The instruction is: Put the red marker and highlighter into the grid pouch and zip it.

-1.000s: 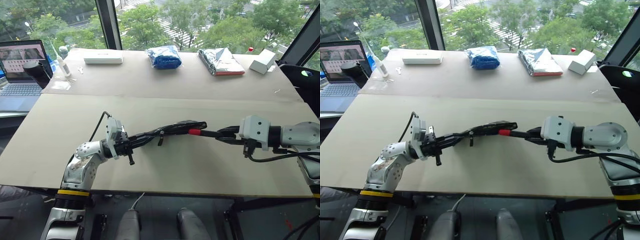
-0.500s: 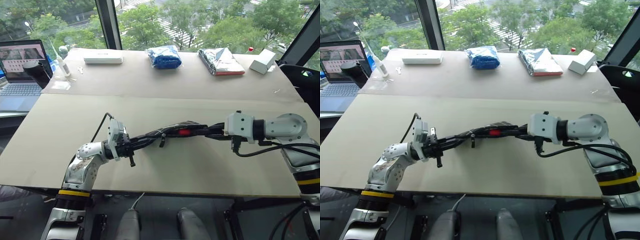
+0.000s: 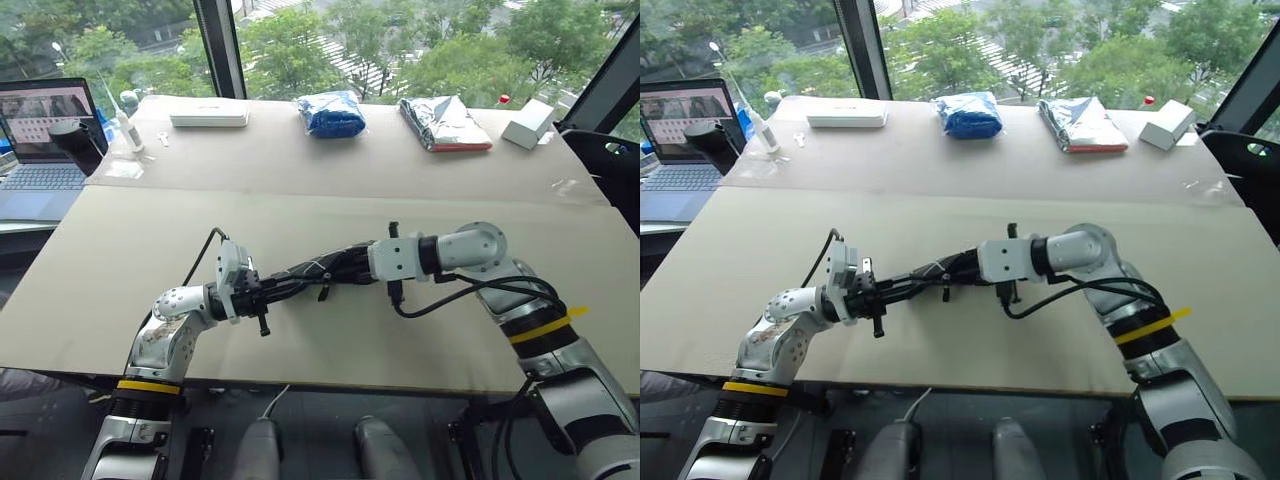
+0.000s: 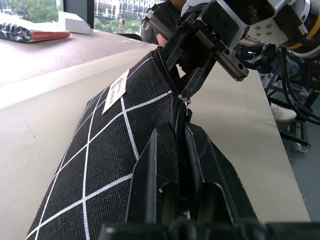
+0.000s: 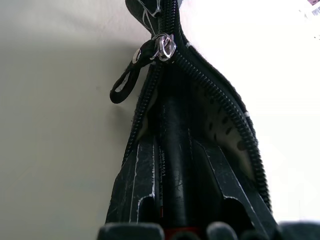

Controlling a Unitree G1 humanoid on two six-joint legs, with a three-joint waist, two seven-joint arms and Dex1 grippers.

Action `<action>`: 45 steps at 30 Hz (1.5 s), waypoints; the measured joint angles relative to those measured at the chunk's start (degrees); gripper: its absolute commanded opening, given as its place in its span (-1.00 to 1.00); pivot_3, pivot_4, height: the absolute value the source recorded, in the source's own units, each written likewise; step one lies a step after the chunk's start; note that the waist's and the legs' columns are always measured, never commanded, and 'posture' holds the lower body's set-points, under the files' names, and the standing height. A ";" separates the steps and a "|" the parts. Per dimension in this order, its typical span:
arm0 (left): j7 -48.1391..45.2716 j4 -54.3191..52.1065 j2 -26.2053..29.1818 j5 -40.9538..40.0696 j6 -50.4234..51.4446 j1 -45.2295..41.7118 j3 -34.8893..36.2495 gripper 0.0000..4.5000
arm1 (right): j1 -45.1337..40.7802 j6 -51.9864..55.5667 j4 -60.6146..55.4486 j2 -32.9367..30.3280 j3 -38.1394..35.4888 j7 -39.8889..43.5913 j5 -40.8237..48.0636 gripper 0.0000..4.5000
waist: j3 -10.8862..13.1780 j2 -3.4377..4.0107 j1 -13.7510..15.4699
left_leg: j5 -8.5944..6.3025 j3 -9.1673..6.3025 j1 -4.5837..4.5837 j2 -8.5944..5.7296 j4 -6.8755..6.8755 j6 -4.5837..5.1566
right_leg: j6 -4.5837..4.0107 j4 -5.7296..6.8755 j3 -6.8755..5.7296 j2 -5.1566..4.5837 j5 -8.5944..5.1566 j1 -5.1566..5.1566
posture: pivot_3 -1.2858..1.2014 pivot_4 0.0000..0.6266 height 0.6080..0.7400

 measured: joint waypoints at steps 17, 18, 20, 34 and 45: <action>0.74 0.03 -0.48 0.09 -0.30 0.68 -0.02 -1.00 | 4.53 17.70 -6.05 -8.60 -16.70 4.65 21.34 0.41 | 0.00 0.00 0.02 | 0.00 -0.04 -0.01 0.00 -0.05 0.00 | -0.01 -0.04 -0.01 0.00 0.00 0.03 | 0.03 -0.52 1.00; 0.72 0.08 -0.37 0.11 -0.31 0.88 0.08 -1.00 | 5.75 20.84 -7.70 -9.59 -18.01 5.71 24.16 0.41 | 0.00 0.00 -0.04 | 0.00 -0.04 0.00 0.00 -0.04 0.00 | -0.01 -0.05 -0.01 0.00 0.00 0.05 | 0.03 -0.52 1.00; 0.69 0.09 -0.42 0.13 -0.33 0.94 0.01 -1.00 | 9.50 27.45 -11.46 -11.91 -21.10 7.56 30.46 0.41 | 0.00 -0.01 -0.05 | 0.00 -0.05 0.00 0.00 -0.03 0.01 | 0.00 -0.04 0.00 0.00 0.00 0.06 | 0.03 -0.52 1.00; -0.05 0.78 -0.11 0.19 -1.40 0.90 0.26 -1.00 | 26.40 38.19 -23.93 0.01 -11.65 -10.13 26.95 0.41 | -0.01 -0.03 -0.61 | 0.00 -0.08 -0.02 -0.01 -0.01 0.00 | 0.23 0.02 -0.01 0.01 -0.16 -0.04 | 0.03 -0.52 1.00; -0.07 2.18 -0.28 0.54 -2.41 0.25 0.24 -1.00 | 19.43 38.94 -20.06 11.72 -6.58 -19.19 22.22 0.41 | -0.01 -0.04 -0.27 | 0.00 -0.12 -0.12 -0.01 0.02 0.00 | 0.01 0.00 -0.07 0.01 -0.03 -0.05 | 0.03 -0.52 1.00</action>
